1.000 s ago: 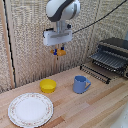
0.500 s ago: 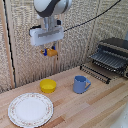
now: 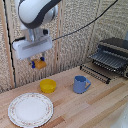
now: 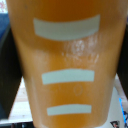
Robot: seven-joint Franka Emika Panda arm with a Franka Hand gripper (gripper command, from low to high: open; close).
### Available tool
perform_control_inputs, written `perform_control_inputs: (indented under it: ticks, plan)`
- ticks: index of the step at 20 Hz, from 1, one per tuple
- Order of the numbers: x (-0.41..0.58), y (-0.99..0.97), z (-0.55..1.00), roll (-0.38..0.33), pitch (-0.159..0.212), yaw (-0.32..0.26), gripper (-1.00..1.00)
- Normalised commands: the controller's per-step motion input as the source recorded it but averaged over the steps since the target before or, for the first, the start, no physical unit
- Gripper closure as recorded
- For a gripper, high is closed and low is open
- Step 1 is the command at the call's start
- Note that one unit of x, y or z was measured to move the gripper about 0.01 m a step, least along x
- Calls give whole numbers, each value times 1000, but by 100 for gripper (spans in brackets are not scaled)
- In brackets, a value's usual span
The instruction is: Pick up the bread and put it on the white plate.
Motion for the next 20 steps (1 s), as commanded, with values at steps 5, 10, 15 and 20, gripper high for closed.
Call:
perform_control_inputs:
  ticks: [5,10,15,20]
  plan:
    - [-82,285,-491,0,-56,15,100]
    - [-73,210,-486,0,-41,45,100]
    - [-138,335,-471,-35,4,22,100]
    - [11,74,-331,-42,3,38,100]
